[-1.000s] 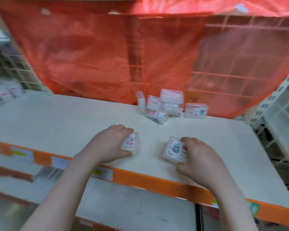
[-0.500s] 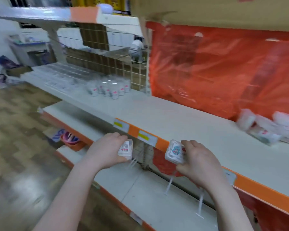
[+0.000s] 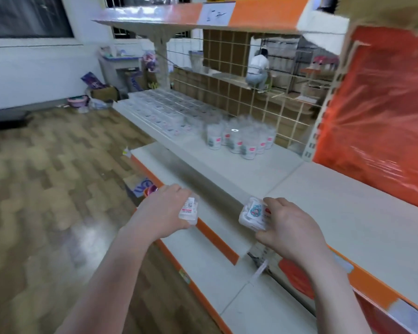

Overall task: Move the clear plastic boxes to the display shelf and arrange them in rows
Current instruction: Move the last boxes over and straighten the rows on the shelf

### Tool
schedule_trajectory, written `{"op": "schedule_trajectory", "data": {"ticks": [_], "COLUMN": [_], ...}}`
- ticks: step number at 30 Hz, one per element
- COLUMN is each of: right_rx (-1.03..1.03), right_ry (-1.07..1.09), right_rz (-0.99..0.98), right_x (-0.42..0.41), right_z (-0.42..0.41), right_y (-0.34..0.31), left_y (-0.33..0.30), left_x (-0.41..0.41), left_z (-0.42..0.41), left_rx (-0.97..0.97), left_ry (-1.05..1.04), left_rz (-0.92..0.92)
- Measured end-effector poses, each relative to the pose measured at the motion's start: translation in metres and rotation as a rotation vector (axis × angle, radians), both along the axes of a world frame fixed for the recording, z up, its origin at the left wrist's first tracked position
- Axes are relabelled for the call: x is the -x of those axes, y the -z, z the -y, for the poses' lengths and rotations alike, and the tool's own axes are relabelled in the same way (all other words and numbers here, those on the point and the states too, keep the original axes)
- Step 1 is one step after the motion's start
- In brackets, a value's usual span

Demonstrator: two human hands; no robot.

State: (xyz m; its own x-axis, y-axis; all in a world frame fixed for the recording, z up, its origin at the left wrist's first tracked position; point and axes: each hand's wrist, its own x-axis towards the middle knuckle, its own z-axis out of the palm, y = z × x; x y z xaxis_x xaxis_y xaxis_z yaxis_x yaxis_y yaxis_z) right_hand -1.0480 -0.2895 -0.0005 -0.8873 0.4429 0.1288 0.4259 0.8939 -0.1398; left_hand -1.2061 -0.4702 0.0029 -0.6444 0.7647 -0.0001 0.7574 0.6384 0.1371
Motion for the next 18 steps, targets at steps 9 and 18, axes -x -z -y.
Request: {"op": "schedule_trajectory", "data": {"ticks": [9, 18], "right_rx": [0.033, 0.017], "right_ry": [-0.028, 0.046], "right_rz": [-0.062, -0.022], "right_x": [0.171, 0.289], "right_z": [-0.026, -0.031], "right_y": [-0.014, -0.018], "left_y": [-0.027, -0.029], "left_x": [0.164, 0.296], "left_z": [-0.019, -0.029], "left_rx": [0.011, -0.011], "left_ry": [-0.067, -0.008], "left_rz": [-0.010, 0.051]}}
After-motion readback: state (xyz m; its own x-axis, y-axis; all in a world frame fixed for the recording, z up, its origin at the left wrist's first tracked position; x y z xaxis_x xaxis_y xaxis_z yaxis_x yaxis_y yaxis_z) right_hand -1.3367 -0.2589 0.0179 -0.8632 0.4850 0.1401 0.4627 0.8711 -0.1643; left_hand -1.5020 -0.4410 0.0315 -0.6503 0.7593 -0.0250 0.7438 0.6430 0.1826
